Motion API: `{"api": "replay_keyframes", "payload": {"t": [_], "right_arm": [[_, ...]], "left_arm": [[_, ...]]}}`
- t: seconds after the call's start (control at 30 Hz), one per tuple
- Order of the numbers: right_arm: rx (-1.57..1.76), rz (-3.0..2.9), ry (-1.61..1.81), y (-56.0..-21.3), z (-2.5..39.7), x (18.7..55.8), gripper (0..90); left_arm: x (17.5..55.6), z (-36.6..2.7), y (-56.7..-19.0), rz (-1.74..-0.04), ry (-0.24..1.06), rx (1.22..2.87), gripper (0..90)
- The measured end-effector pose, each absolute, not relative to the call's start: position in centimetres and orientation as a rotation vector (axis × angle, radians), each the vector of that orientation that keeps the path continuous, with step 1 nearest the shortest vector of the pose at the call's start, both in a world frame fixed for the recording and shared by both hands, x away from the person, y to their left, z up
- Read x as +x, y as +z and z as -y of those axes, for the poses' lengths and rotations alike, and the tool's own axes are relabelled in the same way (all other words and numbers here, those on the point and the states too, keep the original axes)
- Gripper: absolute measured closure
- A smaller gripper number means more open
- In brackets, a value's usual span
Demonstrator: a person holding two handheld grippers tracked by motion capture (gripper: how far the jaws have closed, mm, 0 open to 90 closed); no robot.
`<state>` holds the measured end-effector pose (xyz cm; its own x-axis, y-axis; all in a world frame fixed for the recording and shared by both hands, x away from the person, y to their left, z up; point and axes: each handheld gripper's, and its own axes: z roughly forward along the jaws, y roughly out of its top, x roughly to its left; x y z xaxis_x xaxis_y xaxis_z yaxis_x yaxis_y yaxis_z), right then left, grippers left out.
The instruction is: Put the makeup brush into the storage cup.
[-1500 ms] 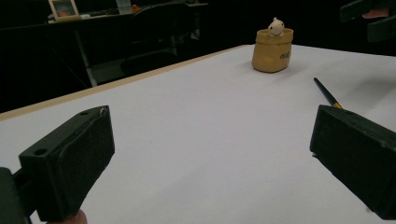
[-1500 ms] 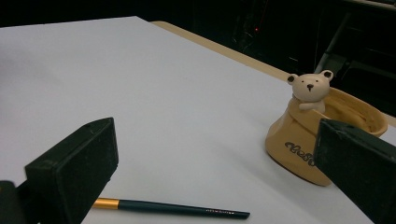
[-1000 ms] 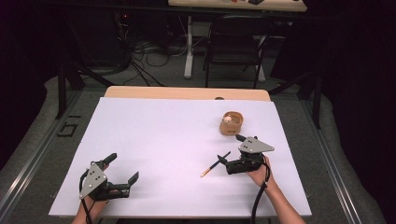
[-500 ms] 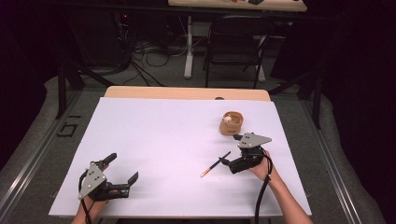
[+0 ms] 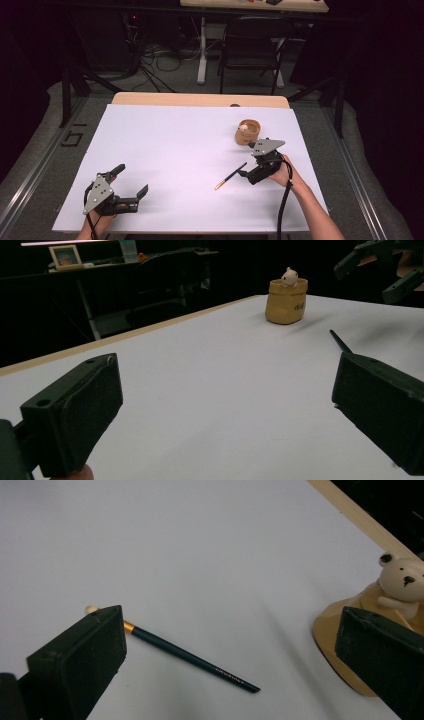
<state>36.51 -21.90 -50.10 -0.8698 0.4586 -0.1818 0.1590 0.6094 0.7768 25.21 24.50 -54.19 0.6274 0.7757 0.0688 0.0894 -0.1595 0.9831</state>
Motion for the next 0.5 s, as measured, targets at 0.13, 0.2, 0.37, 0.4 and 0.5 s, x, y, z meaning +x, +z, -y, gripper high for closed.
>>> {"api": "replay_keyframes", "payload": {"t": [0.13, 0.2, 0.37, 0.4, 0.5], "right_arm": [[0.455, -2.518, 1.111, -49.8, 21.7, 37.0, 0.0], [0.446, -2.542, 1.087, -49.6, 21.5, 37.2, 0.0], [0.404, -2.591, 1.02, -49.1, 21.1, 37.5, 0.0], [0.4, -2.584, 1.03, -49.1, 21.0, 37.5, 0.0], [0.383, -2.604, 1.014, -48.9, 20.9, 37.8, 0.0]], "left_arm": [[25.2, -24.5, -54.2, -0.724, 0.704, 1.641, 0.0], [25.2, -24.5, -54.2, -0.725, 0.703, 1.642, 0.1], [25.2, -24.5, -54.2, -0.723, 0.702, 1.643, 0.0], [25.2, -24.5, -54.2, -0.722, 0.701, 1.643, 0.1], [25.1, -24.5, -54.2, -0.721, 0.701, 1.643, 0.1]]}}
